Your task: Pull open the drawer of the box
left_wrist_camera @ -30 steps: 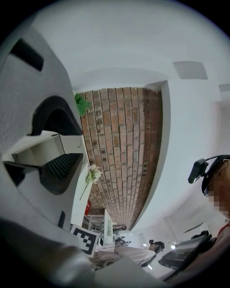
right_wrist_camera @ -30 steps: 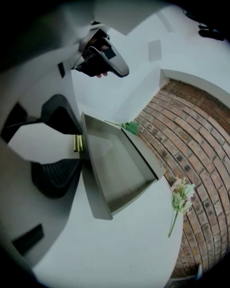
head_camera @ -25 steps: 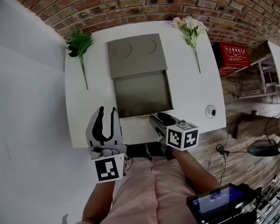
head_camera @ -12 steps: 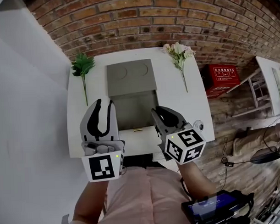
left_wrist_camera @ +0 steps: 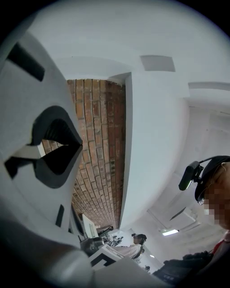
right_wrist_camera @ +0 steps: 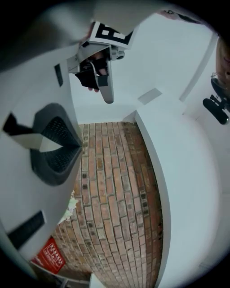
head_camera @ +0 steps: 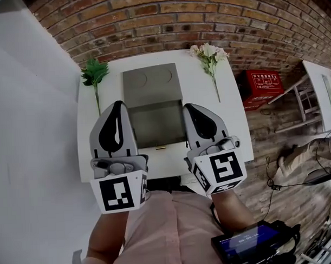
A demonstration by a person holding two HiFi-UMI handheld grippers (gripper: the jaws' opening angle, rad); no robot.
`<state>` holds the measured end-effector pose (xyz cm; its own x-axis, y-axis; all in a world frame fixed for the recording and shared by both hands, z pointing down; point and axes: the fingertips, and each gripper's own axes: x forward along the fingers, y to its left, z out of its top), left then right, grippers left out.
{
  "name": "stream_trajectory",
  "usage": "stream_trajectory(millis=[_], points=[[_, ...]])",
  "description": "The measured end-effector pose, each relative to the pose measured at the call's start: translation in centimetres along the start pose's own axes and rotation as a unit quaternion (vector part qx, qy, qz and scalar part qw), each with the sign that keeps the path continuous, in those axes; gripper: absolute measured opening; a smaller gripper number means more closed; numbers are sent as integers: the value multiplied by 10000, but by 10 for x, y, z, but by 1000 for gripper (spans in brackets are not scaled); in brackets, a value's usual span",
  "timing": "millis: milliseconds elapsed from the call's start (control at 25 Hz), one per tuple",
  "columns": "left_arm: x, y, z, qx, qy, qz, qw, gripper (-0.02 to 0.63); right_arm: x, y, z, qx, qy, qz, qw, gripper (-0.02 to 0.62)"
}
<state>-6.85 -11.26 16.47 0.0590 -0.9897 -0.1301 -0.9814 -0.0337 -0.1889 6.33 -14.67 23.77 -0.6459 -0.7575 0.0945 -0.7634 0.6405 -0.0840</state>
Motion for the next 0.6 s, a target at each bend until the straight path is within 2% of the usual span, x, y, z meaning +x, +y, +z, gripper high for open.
stream_trajectory(millis=[200, 600], points=[[-1, -2, -10, 32, 97, -9, 9999, 8, -3, -4, -2, -57, -98, -96, 9999, 5], [9, -11, -13, 104, 151, -96, 9998, 8, 2, -7, -4, -121, -113, -27, 9999, 3]])
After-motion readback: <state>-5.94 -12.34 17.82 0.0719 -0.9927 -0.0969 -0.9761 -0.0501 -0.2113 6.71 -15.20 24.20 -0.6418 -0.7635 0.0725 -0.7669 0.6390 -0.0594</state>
